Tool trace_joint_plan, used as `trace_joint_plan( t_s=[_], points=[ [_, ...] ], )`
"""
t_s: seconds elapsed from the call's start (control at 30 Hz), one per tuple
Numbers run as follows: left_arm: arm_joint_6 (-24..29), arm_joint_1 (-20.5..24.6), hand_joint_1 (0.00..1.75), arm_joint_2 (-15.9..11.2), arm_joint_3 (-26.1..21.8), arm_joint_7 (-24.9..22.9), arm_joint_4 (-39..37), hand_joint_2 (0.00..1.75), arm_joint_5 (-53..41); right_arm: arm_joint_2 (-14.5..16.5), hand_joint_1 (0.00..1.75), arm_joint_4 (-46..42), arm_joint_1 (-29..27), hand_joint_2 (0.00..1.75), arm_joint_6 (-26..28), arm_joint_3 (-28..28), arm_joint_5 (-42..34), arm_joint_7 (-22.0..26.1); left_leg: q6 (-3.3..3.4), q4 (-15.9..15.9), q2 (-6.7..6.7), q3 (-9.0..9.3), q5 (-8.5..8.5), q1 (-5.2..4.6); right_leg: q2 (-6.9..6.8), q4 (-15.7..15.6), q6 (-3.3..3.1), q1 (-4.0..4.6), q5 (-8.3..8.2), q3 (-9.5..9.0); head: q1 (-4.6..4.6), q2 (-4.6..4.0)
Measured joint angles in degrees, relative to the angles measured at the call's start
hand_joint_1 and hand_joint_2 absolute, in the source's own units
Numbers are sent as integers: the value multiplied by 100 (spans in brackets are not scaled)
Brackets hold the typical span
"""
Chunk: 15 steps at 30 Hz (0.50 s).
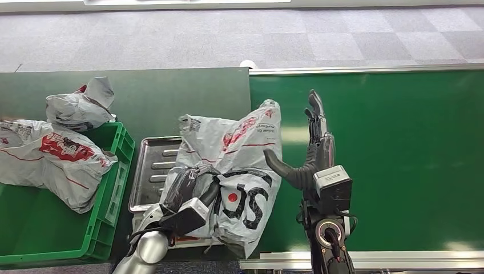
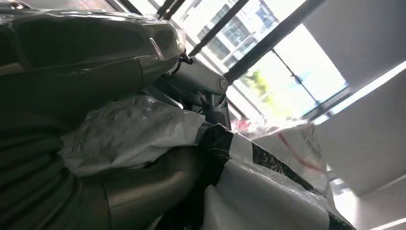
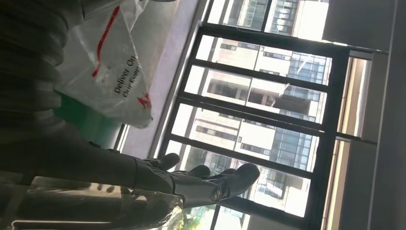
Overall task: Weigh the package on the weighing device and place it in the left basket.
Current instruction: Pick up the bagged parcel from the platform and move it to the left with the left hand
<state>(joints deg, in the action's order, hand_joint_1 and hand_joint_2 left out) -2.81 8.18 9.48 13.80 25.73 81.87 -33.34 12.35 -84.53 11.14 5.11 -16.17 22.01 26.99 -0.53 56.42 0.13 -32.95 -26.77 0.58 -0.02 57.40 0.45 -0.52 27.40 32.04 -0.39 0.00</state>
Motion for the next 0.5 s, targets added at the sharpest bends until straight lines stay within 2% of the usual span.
trace_joint_plan(
  t_s=[0.1,0.17,0.3,0.5],
  points=[
    [-138,-243,174,-2,18,669,802,175,1559,0,0,74,5,175,39,16,-120,78,-1,0,-2,-2,-1,0,0,0,0,0,1,1,1,0],
    [-65,-430,175,-12,17,970,1347,175,2225,-1,0,135,-2,175,70,24,-176,147,-2,-1,-3,-2,-2,0,0,0,-1,0,3,2,1,0],
    [535,-716,175,-32,-36,1372,2168,175,2589,-7,0,237,-67,175,178,46,-251,260,-2,-1,-3,-2,-2,1,-2,0,-3,1,4,2,2,0],
    [1916,-777,175,-114,-300,1403,2802,175,2723,-11,0,327,-163,175,237,98,-320,295,-1,-2,-3,2,-1,1,-1,0,-3,1,3,-3,2,0]
  ],
)
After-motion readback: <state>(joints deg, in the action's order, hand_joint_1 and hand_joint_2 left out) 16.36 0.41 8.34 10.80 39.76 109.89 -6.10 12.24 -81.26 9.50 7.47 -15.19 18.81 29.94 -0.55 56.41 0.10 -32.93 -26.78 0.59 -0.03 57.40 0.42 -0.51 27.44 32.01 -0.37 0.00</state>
